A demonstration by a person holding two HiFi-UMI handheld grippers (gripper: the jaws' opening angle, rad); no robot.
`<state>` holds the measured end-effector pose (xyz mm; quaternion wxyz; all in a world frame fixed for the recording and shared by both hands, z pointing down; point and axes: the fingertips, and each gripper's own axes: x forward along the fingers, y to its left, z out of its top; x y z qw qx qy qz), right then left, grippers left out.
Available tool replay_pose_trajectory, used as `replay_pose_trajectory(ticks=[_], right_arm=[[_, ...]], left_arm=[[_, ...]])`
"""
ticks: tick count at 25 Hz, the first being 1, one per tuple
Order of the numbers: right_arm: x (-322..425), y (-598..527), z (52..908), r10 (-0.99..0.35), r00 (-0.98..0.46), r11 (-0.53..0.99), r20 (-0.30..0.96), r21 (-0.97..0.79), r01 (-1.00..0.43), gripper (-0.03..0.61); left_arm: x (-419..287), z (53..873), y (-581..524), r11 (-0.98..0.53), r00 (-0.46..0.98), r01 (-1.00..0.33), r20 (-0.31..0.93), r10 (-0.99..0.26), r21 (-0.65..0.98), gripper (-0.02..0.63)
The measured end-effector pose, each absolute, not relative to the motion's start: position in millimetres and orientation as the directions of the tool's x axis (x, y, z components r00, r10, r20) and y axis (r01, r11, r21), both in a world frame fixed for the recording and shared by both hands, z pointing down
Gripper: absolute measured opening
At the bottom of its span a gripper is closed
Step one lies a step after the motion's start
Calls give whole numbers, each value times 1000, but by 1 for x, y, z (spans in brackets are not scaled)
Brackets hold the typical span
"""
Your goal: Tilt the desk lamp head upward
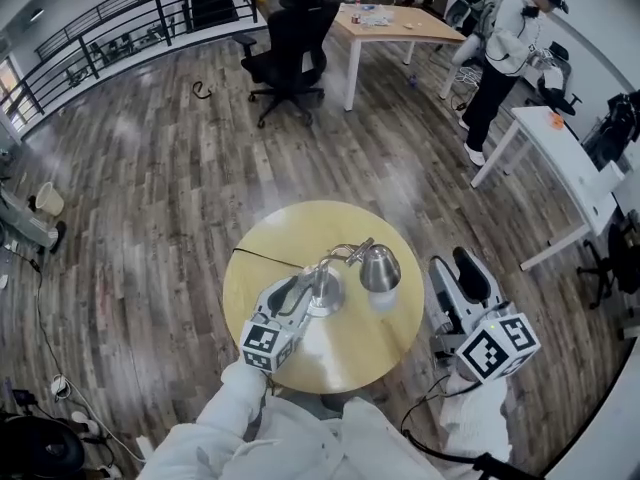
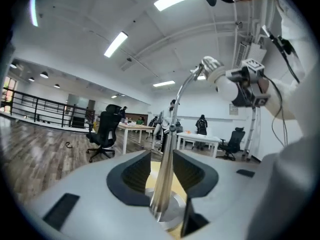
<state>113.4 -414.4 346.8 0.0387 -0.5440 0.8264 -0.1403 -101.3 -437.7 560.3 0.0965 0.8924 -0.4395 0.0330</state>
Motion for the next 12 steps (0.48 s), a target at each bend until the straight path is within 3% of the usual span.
replay_pose_trajectory(ticks=[3,5,6,8,12], right_arm=[[150,-396,401,-963,-231,165,141,-372,-914,220],[153,-375,457,-954,-170,62,247,-393,-918,33],[145,-363,487,-934,-178,44,310,-393,-918,17],[115,-342,544,-878,-236,59,417,-394,-917,14],[59,-324,603,-811,-314,133,493,-367,-921,12]], left_arm=[[-122,541,-414,-524,549,-826,86,-831,207,125],[-129,534,-395,-477,507,-846,85,-858,240,31],[-130,535,-384,-462,498,-851,99,-862,251,2],[-125,547,-360,-452,501,-852,163,-850,263,2],[-116,589,-319,-420,511,-855,352,-784,305,2]])
